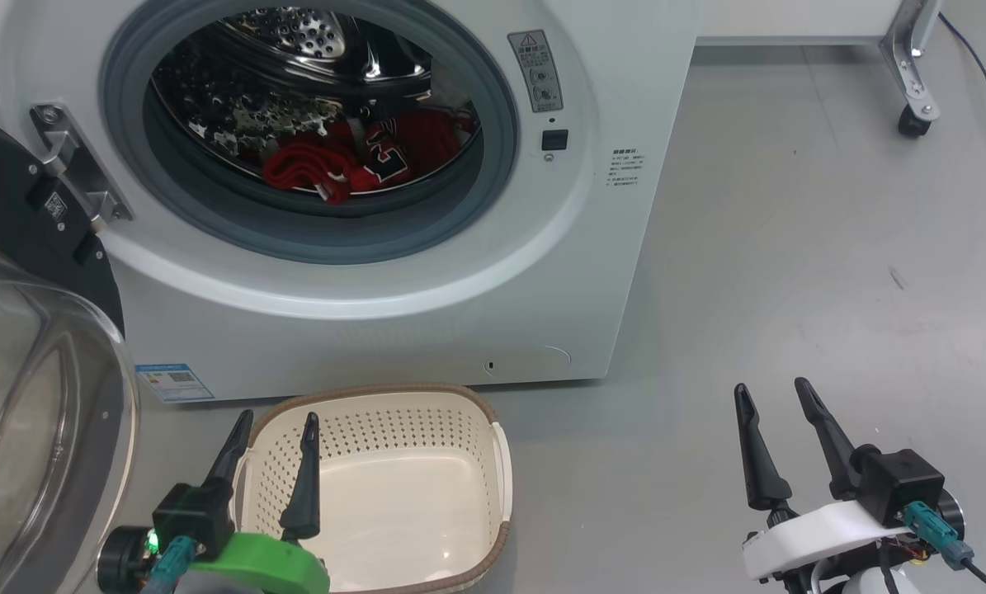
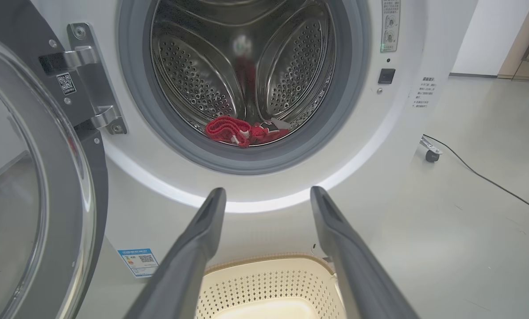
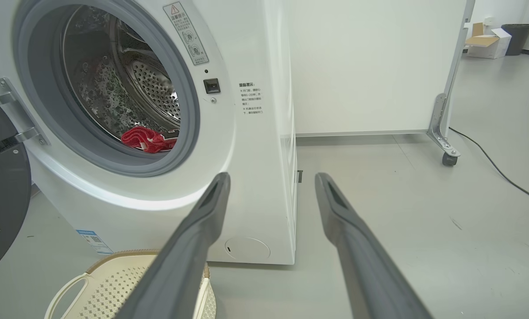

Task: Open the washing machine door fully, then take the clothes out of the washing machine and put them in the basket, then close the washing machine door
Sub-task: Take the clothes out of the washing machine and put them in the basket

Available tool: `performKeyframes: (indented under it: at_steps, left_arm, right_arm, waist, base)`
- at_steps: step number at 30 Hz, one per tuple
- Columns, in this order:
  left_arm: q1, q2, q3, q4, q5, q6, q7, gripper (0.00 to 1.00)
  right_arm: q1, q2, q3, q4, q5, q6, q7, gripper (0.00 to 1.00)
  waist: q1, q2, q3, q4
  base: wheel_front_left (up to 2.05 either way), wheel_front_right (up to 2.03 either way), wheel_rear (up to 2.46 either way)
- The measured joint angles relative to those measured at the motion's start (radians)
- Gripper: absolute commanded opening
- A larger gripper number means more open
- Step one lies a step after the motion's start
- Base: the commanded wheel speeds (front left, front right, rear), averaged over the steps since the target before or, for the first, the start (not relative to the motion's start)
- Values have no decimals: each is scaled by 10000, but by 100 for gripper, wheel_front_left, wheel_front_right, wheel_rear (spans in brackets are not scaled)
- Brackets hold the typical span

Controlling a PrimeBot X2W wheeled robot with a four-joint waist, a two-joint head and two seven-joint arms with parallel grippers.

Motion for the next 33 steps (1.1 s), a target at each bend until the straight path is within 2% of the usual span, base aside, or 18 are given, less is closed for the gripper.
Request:
performKeyframes:
  at_steps: [11, 24, 33]
  left_arm:
    - [-1396, -23, -301, -25, -236, -474, 640, 100]
    - [-4156, -44, -102, 430, -920, -890, 2266, 100]
    - [-6292, 453, 433, 1072, -1471, -984, 3670, 100]
  right_arm:
    - [-297, -2, 107, -328, -42, 0, 0, 100]
    - [-1309, -21, 596, -738, -77, 0, 0, 100]
    - [-2214, -48, 947, -1018, 359, -98, 0, 100]
  waist:
    - [0, 0, 987, -207]
    - [0, 0, 2671, -632]
    - [1, 0, 3911, -1112]
  base:
    - [0, 0, 0]
    - [0, 0, 0]
    - [0, 0, 0]
